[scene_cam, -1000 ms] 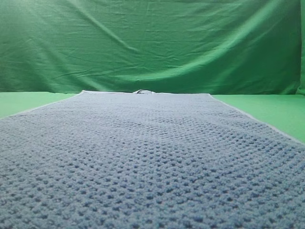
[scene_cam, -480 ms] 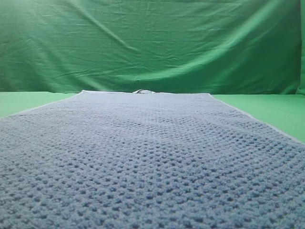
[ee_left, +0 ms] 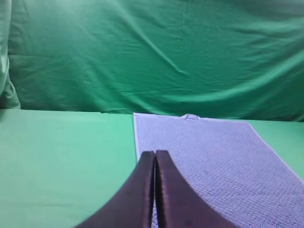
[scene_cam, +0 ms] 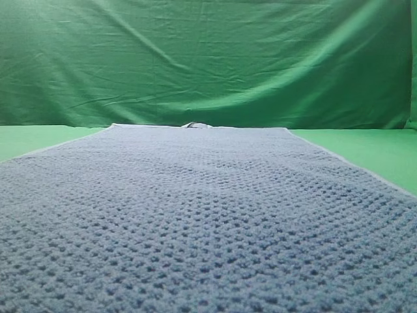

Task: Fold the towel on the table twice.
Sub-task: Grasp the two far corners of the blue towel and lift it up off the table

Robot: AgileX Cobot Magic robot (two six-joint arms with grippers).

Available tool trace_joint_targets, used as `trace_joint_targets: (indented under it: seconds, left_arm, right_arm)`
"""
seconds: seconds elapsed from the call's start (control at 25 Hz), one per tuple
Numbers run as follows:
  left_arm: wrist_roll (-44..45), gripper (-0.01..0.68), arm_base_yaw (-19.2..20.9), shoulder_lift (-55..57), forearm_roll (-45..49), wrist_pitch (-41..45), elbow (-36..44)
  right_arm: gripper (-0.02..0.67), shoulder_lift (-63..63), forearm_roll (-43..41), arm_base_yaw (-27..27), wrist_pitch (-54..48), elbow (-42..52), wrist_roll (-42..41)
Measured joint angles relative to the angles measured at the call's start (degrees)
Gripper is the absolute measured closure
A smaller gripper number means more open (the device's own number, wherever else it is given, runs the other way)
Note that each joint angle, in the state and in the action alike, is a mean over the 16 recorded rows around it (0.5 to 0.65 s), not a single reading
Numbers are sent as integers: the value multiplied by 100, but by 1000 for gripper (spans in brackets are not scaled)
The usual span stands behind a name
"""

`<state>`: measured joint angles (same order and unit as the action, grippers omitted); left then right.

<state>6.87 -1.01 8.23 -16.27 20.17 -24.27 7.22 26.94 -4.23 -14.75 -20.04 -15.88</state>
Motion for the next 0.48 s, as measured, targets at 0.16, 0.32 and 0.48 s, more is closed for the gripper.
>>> trace_joint_targets:
  seconds: [0.16,0.32,0.48]
  left_arm:
    - [-9,673,0,254,-1,355,-303]
    - [-29,673,-5,532,-11,628,-566]
    - [-69,673,-77,1012,-7,1041,-904]
  right_arm:
    - [649,490,-8,0,-406,-457,-196]
    - [649,1085,-51,-9,-802,-890,-369]
    - [649,1804,-247,-109,-1300,-1431,-434]
